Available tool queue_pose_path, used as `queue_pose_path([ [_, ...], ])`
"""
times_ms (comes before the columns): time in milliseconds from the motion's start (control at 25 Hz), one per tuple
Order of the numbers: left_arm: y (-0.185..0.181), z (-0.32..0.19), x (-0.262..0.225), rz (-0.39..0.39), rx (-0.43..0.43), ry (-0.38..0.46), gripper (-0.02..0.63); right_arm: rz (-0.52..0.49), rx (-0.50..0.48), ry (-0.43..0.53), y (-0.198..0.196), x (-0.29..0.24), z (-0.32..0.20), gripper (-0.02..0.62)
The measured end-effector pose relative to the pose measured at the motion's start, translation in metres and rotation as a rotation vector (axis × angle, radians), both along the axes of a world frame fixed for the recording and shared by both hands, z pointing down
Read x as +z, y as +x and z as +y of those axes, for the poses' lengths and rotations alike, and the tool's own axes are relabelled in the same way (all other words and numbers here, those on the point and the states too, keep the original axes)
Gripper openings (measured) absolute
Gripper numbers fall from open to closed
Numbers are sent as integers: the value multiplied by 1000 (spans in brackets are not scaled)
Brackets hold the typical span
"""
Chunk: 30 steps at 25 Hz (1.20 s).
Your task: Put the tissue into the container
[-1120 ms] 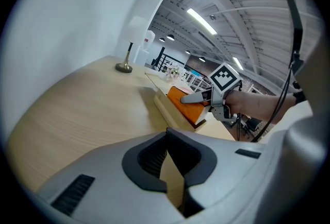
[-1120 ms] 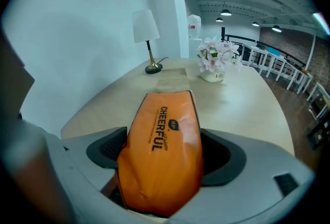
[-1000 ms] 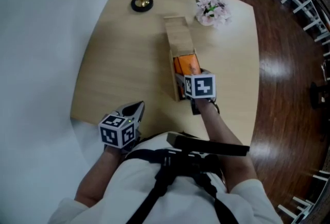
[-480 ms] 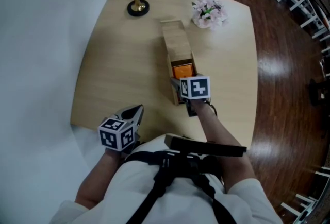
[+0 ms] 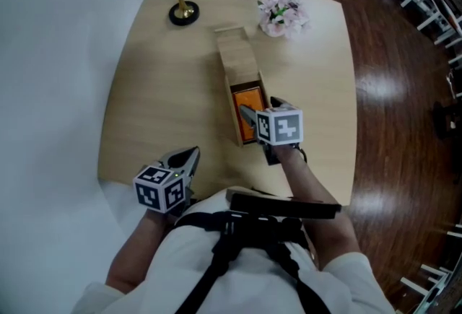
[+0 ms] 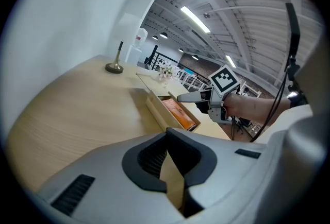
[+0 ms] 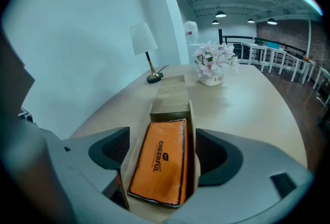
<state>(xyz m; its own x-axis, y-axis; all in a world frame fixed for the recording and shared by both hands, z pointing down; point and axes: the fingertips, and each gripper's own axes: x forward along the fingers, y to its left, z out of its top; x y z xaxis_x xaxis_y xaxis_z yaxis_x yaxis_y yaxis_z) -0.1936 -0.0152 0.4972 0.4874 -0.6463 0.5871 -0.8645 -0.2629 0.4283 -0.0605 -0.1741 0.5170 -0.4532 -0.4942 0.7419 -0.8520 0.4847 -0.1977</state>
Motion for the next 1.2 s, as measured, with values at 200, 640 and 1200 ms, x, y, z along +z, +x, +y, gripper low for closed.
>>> queue_pose_path([
  [200, 15, -4, -10, -3, 38, 13, 0, 2, 5, 16, 26, -13, 9, 328],
  [640, 63, -14, -26, -4, 111, 47, 0, -5, 53, 59, 99, -32, 22, 160],
  [1200, 96, -18, -39, -13, 136, 63, 0, -20, 121, 80, 159, -41, 26, 118],
])
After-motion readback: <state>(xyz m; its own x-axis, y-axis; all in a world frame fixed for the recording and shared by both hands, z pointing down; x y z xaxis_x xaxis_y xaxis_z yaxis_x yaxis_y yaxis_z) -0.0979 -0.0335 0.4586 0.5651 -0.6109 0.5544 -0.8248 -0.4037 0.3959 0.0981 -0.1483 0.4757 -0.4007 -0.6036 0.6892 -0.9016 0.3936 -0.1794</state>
